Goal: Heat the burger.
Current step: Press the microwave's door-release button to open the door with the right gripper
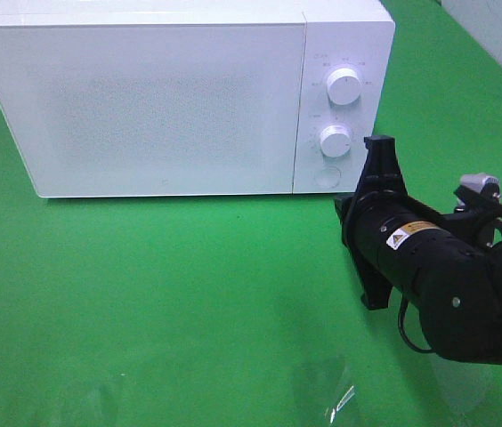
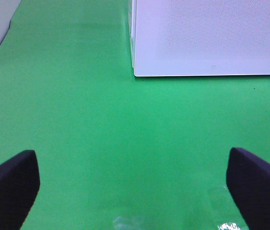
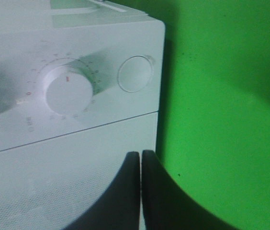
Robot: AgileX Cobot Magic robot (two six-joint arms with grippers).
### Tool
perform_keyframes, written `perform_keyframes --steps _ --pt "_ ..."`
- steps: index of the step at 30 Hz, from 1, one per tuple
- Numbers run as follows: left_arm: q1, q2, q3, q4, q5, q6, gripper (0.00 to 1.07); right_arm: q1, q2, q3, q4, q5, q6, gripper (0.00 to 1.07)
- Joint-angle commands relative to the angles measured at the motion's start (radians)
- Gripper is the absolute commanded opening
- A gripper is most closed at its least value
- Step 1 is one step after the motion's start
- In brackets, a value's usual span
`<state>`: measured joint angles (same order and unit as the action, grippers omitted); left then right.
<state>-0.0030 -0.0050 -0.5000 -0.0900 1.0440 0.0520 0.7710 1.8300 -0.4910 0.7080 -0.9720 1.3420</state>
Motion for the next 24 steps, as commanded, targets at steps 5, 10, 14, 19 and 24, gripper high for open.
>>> perform_keyframes --steps 5,10,14,19,24 --pt "0.005 -0.015 0.003 -0.001 -0.008 0.001 0.98 -0.036 0.073 -0.039 -0.085 0.020 0.057 0.00" --pt "0.005 -0.015 0.003 -0.001 -0.008 0.001 0.98 -0.073 0.105 -0.087 -0.121 0.030 0.071 0.00" --pt "0.005 -0.015 0.003 -0.001 -0.008 0.001 0.98 -0.114 0.135 -0.123 -0.130 0.038 0.067 0.00" --pt "0.005 -0.015 0.003 -0.001 -0.008 0.001 0.98 -0.167 0.176 -0.183 -0.161 0.065 0.067 0.00" --pt "0.005 -0.015 0.003 -0.001 -0.008 0.001 0.98 -0.188 0.215 -0.229 -0.176 0.080 0.070 0.00"
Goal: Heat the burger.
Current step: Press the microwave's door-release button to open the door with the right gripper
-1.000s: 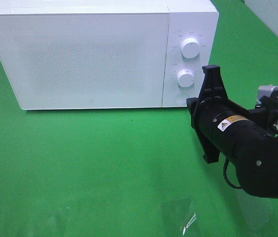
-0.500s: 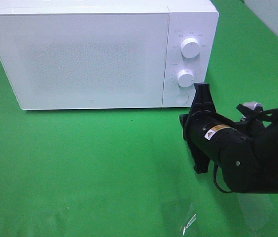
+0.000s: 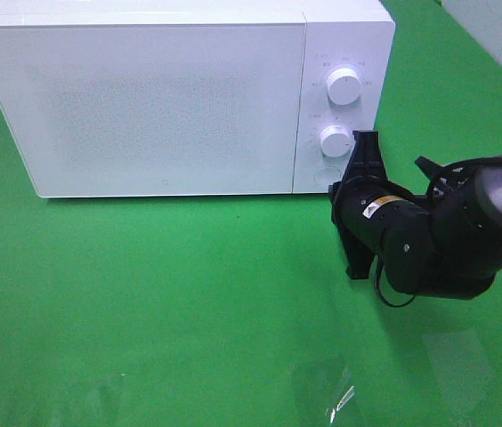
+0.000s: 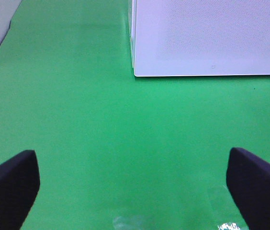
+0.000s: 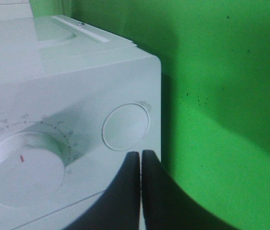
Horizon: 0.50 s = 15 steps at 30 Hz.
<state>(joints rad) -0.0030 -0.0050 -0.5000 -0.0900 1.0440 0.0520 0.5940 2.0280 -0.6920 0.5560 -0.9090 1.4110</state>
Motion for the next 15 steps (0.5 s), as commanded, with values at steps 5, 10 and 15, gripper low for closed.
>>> perform_keyframes --steps 5,10,15 --pt "0.005 -0.015 0.003 -0.001 -0.008 0.001 0.98 -0.011 0.050 -0.067 -0.024 0.017 0.001 0.00" --pt "0.005 -0.015 0.003 -0.001 -0.008 0.001 0.98 -0.041 0.090 -0.123 -0.025 0.018 -0.002 0.00" --pt "0.005 -0.015 0.003 -0.001 -0.008 0.001 0.98 -0.069 0.093 -0.146 -0.025 0.024 -0.027 0.00"
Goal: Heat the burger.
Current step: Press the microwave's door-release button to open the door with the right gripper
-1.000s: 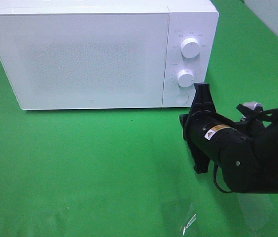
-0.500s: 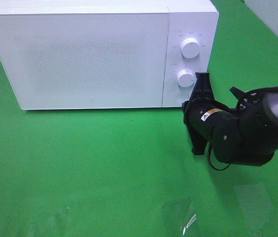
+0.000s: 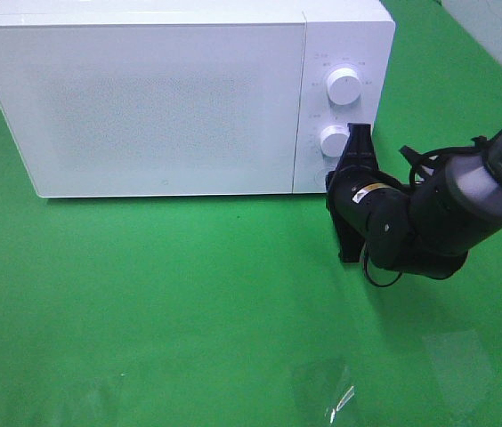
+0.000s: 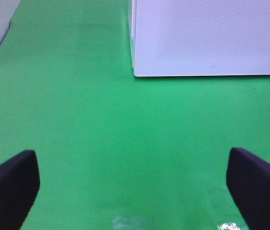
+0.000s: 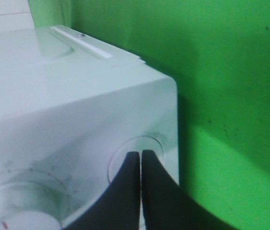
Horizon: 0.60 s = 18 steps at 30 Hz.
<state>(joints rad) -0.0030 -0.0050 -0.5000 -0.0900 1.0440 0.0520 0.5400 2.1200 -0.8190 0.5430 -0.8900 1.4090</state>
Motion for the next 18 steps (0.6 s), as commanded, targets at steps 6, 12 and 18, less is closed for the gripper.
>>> perform_keyframes --steps 6,12,18 --pt "0.005 -0.015 0.003 -0.001 -0.008 0.001 0.98 -0.015 0.031 -0.052 -0.019 0.005 -0.022 0.00" --pt "0.005 -0.015 0.003 -0.001 -0.008 0.001 0.98 -0.015 0.032 -0.060 -0.017 -0.058 -0.020 0.00" --pt "0.005 -0.015 0.003 -0.001 -0.008 0.001 0.98 -0.015 0.012 -0.060 -0.019 -0.107 -0.025 0.00"
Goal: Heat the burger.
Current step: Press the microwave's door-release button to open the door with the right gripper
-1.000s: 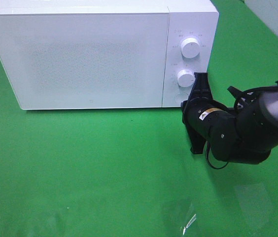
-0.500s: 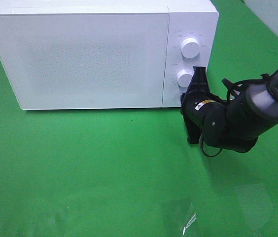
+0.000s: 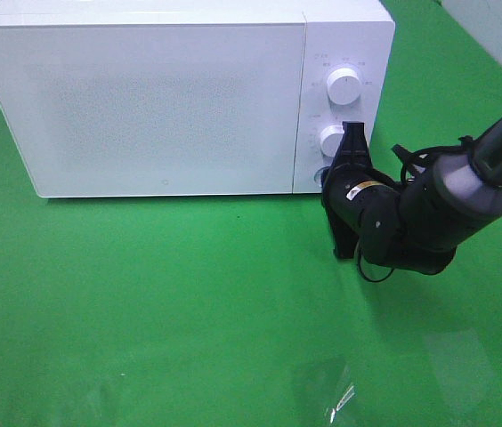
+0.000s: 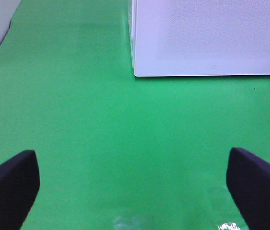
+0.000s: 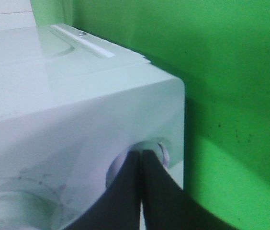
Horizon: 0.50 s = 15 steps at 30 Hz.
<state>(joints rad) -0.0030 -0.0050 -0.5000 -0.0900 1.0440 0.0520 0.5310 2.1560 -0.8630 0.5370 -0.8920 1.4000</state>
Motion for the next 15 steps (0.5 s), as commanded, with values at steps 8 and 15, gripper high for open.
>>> perform_keyframes --steps 8,15 --pt "0.005 -0.015 0.003 -0.001 -0.008 0.001 0.98 -0.006 -0.030 -0.016 -0.001 -0.168 -0.019 0.00" --pt "0.005 -0.015 0.003 -0.001 -0.008 0.001 0.98 -0.006 -0.028 -0.035 0.029 -0.265 -0.021 0.00"
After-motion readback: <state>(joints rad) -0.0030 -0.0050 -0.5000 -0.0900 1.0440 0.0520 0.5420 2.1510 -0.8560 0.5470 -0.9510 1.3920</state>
